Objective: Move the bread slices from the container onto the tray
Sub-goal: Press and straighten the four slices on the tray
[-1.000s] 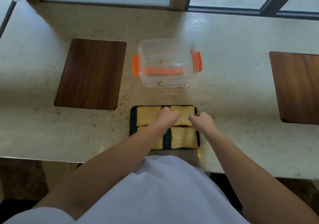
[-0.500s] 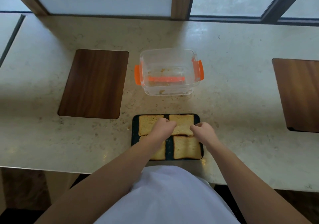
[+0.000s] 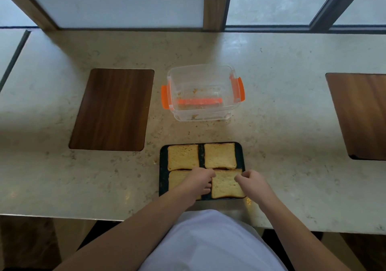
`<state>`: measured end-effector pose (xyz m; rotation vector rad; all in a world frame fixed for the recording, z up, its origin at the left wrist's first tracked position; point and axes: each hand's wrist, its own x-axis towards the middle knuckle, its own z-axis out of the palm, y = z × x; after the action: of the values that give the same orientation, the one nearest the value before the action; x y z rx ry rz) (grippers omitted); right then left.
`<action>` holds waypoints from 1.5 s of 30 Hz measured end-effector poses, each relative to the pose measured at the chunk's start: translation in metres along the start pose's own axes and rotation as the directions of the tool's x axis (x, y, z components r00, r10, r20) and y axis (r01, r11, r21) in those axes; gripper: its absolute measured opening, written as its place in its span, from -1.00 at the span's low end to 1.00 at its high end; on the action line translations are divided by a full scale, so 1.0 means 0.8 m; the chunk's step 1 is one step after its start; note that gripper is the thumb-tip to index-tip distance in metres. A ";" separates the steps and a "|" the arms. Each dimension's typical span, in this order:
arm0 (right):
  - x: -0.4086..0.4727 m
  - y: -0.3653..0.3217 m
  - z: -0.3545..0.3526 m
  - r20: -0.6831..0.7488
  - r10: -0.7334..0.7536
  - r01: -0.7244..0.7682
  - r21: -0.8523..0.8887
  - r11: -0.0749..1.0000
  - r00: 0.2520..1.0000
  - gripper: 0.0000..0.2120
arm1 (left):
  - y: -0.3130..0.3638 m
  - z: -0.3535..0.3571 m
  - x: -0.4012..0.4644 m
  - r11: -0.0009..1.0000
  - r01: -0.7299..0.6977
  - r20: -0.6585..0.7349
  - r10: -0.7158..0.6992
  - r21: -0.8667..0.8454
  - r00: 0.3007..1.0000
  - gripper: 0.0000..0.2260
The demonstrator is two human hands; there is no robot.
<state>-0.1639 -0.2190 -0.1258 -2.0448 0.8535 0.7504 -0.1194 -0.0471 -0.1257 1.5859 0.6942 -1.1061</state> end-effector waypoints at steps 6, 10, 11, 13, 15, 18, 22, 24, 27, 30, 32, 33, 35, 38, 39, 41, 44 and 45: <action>-0.002 -0.005 0.001 0.017 0.002 -0.002 -0.006 1.000 1.000 -0.56 | -0.001 0.000 -0.004 1.000 -0.003 0.003 0.002 0.004 1.000 -0.80; -0.003 -0.004 0.003 0.028 -0.009 0.009 0.009 1.000 1.000 -0.65 | 0.000 -0.004 -0.010 0.999 0.009 0.001 -0.009 -0.040 1.000 -0.97; -0.003 -0.004 0.003 0.028 -0.015 0.014 0.015 1.000 1.000 -0.73 | 0.000 -0.006 -0.011 0.998 0.006 -0.004 -0.006 -0.056 1.000 -0.96; -0.004 -0.007 0.002 0.001 -0.041 0.041 -0.011 0.999 0.999 -0.87 | 0.003 -0.018 -0.017 0.991 0.003 -0.019 -0.006 -0.131 1.000 -0.93; -0.006 -0.012 0.004 -0.064 -0.109 0.108 -0.029 0.994 0.992 -0.78 | 0.000 -0.043 -0.017 0.989 -0.088 -0.097 0.077 -0.115 0.992 -0.92; -0.012 -0.035 0.021 -0.028 -0.224 0.224 -0.007 0.975 0.974 -0.60 | -0.018 -0.089 -0.011 0.975 -0.222 -0.271 0.218 0.015 0.938 -0.77; -0.014 -0.071 0.062 0.215 -0.187 0.177 0.063 0.982 0.959 -0.50 | -0.034 -0.127 -0.001 0.983 -0.180 -0.323 0.181 0.035 0.929 -0.58; -0.013 -0.083 0.078 0.257 -0.134 0.127 0.047 0.991 0.957 -0.43 | -0.036 -0.132 0.003 0.991 -0.133 -0.301 0.132 0.018 0.945 -0.52; -0.012 -0.093 0.092 0.259 -0.098 0.102 -0.003 0.995 0.961 -0.39 | -0.035 -0.130 0.006 0.994 -0.106 -0.256 0.102 0.000 0.961 -0.47; -0.011 -0.097 0.095 0.245 -0.093 0.101 -0.019 0.995 0.965 -0.54 | -0.033 -0.126 0.008 0.995 -0.103 -0.230 0.096 -0.017 0.968 -0.49; -0.008 -0.097 0.096 0.249 -0.100 0.104 0.000 0.995 0.963 -0.64 | -0.031 -0.124 0.006 0.993 -0.116 -0.215 0.111 -0.009 0.970 -0.62; -0.007 -0.097 0.096 0.248 -0.102 0.104 0.003 0.995 0.963 -0.69 | -0.029 -0.124 0.004 0.991 -0.131 -0.208 0.128 0.000 0.970 -0.75; -0.004 -0.097 0.096 0.244 -0.095 0.096 0.007 0.995 0.965 -0.76 | -0.027 -0.123 0.001 0.989 -0.146 -0.210 0.147 0.020 0.967 -0.92; -0.003 -0.100 0.098 0.235 -0.083 0.085 -0.001 0.996 0.968 -0.79 | -0.024 -0.127 0.000 0.990 -0.137 -0.208 0.141 0.033 0.968 -0.88; -0.003 -0.101 0.099 0.239 -0.080 0.084 -0.003 0.996 0.968 -0.77 | -0.022 -0.128 -0.003 0.990 -0.134 -0.202 0.140 0.044 0.969 -0.88; -0.004 -0.103 0.101 0.246 -0.083 0.086 -0.003 0.996 0.966 -0.68 | -0.023 -0.131 -0.005 0.988 -0.134 -0.193 0.146 0.071 0.970 -0.88; -0.003 -0.103 0.102 0.252 -0.090 0.092 0.003 0.996 0.964 -0.51 | -0.025 -0.133 -0.006 0.985 -0.140 -0.185 0.157 0.103 0.970 -0.87; -0.004 -0.103 0.102 0.255 -0.093 0.094 0.008 0.996 0.962 -0.48 | -0.025 -0.133 -0.007 0.984 -0.139 -0.184 0.157 0.108 0.970 -0.88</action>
<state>-0.1196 -0.1119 -0.1309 -1.9245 0.6055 0.9385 -0.1058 0.0603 -0.1247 1.8124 0.6456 -0.8953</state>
